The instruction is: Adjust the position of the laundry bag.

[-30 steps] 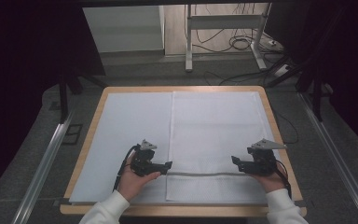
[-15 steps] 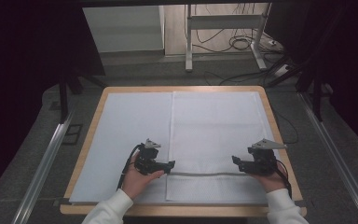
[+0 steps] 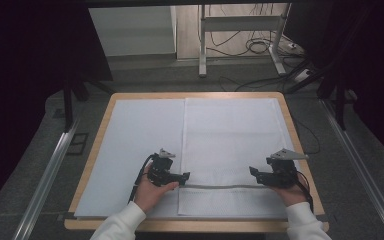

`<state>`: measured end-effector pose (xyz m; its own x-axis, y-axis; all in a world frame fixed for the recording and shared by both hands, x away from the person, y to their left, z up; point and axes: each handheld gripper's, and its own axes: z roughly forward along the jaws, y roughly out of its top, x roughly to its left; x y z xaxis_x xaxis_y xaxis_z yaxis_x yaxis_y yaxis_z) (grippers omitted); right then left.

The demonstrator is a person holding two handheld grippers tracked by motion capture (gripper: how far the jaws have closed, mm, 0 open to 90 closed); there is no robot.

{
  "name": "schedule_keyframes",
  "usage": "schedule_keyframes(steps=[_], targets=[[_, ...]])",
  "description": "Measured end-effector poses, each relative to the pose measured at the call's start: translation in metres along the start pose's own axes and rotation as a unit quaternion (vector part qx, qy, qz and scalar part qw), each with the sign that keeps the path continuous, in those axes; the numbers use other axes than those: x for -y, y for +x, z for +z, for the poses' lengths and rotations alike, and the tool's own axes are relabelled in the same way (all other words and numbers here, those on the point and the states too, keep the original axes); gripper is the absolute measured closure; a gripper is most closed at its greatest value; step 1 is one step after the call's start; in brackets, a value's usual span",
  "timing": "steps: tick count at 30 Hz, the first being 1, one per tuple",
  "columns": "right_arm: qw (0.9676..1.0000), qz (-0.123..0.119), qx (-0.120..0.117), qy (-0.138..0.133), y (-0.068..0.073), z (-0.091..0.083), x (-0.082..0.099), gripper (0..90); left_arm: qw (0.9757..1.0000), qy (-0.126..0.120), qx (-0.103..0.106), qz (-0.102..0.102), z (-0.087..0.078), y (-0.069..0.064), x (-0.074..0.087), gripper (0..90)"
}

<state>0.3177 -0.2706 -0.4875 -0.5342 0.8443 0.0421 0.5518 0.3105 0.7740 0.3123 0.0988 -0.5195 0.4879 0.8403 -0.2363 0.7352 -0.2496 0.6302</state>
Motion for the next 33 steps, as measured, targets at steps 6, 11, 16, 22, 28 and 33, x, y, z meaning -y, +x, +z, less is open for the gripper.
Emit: schedule_keyframes(steps=[6,11,16,22,28,33], targets=[[1.0000,0.000,0.000,-0.001,-0.001,-0.001,0.000,23.2,1.0000,0.006,0.007,0.003,0.005,-0.006,0.000,17.4],[1.0000,0.002,0.002,-0.003,-0.002,-0.002,0.000,23.2,0.9998,0.012,0.019,0.003,0.001,-0.011,0.004,17.7],[1.0000,0.006,0.003,-0.005,-0.004,-0.004,0.000,23.2,0.9995,0.010,0.030,0.001,-0.009,-0.014,0.011,18.9],[0.9998,0.008,0.013,-0.012,-0.004,-0.005,-0.001,23.2,0.9991,0.020,0.038,0.004,-0.011,-0.013,0.016,22.6],[0.9997,0.012,0.016,-0.016,-0.005,-0.006,-0.001,23.3,0.9985,0.032,0.043,0.011,-0.003,-0.017,0.016,25.8],[0.9997,0.010,0.016,-0.016,-0.005,-0.006,-0.001,23.2,0.9984,0.035,0.041,0.019,0.003,-0.022,0.014,27.8]])
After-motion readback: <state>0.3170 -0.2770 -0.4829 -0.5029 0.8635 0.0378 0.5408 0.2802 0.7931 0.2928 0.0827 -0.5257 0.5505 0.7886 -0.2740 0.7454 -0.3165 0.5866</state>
